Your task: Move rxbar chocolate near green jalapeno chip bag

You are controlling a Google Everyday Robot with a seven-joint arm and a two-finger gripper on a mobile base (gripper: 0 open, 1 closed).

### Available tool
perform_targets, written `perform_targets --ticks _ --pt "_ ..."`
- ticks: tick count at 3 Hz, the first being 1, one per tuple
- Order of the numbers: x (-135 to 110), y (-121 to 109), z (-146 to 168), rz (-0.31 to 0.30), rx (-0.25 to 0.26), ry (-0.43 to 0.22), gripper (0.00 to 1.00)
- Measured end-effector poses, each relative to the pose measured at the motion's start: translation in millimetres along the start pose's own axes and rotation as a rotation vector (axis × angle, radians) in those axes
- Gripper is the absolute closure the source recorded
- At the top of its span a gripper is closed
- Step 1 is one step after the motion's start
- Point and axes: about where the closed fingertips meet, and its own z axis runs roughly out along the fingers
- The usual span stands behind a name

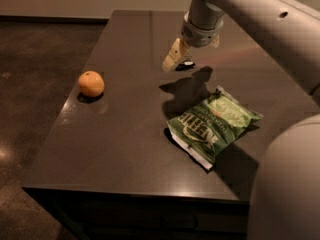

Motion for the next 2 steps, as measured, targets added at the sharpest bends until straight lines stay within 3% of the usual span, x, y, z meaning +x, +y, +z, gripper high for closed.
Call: perform_targets --ticks 2 --pt "-24 -12 35 0.031 0.001 0.026 0.00"
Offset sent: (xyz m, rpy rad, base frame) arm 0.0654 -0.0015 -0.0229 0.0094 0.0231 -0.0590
